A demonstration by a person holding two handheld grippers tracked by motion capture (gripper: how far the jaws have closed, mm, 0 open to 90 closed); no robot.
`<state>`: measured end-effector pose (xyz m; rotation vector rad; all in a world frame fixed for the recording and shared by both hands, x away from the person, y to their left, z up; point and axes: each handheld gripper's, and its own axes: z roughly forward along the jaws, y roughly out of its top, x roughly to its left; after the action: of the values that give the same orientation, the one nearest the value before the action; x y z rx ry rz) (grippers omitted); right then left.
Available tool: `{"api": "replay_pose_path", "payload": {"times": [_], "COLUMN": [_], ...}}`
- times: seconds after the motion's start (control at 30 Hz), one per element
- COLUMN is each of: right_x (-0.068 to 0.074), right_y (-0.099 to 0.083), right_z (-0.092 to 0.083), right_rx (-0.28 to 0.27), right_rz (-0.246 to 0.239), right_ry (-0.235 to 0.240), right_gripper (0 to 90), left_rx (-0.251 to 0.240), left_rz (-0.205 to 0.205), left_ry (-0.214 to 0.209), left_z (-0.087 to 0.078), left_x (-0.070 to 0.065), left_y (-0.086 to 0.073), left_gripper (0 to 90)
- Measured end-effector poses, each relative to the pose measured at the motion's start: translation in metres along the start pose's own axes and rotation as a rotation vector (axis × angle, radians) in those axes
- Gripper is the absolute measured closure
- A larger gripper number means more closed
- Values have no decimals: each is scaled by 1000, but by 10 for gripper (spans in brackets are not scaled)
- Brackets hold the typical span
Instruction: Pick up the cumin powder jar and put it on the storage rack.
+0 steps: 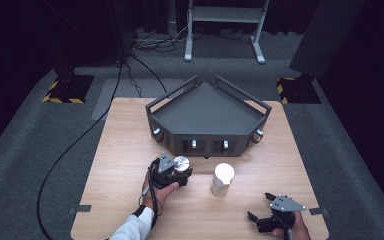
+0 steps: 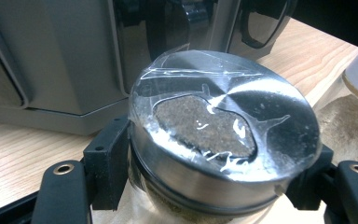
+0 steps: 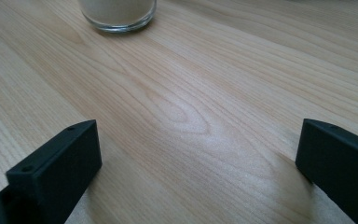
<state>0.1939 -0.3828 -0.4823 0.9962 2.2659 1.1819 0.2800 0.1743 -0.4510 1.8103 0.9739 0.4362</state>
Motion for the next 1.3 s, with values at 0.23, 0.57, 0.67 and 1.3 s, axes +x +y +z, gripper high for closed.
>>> {"api": "replay_pose_path", "payload": {"times": [0.23, 0.57, 0.67, 1.3], "right_x": [0, 0, 0, 1], "right_y": [0, 0, 0, 0], "right_z": [0, 0, 0, 0], "right_rx": [0, 0, 0, 0], "right_rz": [0, 0, 0, 3], "right_ry": [0, 0, 0, -4], "right_gripper": [0, 0, 0, 0], "left_rx": [22, 15, 5, 9], "left_rz": [-19, -8, -3, 25], "left_ry": [6, 5, 5, -25], "left_z": [-7, -20, -22, -30], "left_x": [-4, -8, -7, -4], "left_y": [16, 49, 58, 122], "left_gripper": [297, 298, 299, 300]}}
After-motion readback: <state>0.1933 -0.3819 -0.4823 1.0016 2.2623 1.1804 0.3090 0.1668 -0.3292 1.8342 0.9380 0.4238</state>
